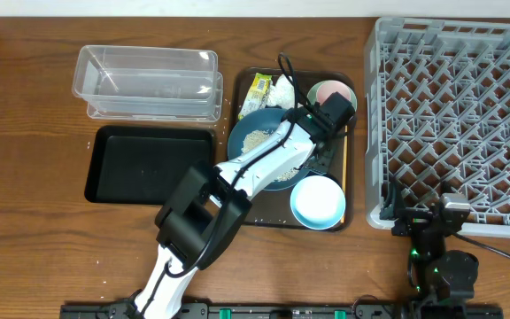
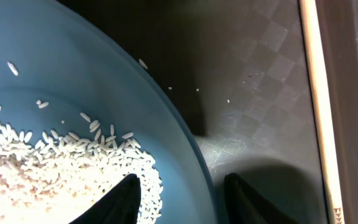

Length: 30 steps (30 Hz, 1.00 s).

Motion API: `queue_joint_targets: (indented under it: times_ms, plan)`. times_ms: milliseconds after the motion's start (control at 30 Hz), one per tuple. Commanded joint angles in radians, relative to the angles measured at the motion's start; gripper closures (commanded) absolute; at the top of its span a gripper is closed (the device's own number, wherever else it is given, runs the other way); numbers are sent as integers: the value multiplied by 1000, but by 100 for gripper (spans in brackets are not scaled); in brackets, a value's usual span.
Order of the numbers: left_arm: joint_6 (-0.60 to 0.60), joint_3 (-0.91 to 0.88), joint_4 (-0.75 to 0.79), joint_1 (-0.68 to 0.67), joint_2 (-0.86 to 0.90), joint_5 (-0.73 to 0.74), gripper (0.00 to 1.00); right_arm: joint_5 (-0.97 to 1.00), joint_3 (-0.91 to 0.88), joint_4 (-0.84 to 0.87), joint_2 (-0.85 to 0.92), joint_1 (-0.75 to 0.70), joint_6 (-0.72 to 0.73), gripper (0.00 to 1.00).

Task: Sort waste into correct bins and load items into the dishwasher rack
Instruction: 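Move the left gripper over the blue plate's rim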

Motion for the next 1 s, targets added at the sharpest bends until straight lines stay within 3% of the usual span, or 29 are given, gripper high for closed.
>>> queue_joint_targets:
  times_ms: [0, 267, 467, 967]
  plan:
    - [-2, -5, 1, 1, 2, -14, 59, -4, -1, -4, -4, 2, -11, 1]
    - [-2, -3, 5, 1, 2, -14, 71, -4, -1, -4, -4, 2, -11, 1]
    - [-2, 11, -1, 1, -14, -14, 87, -4, -1, -4, -4, 2, -11, 1]
    - [-2, 12, -39, 1, -208, -14, 91, -4, -1, -4, -4, 2, -11, 1]
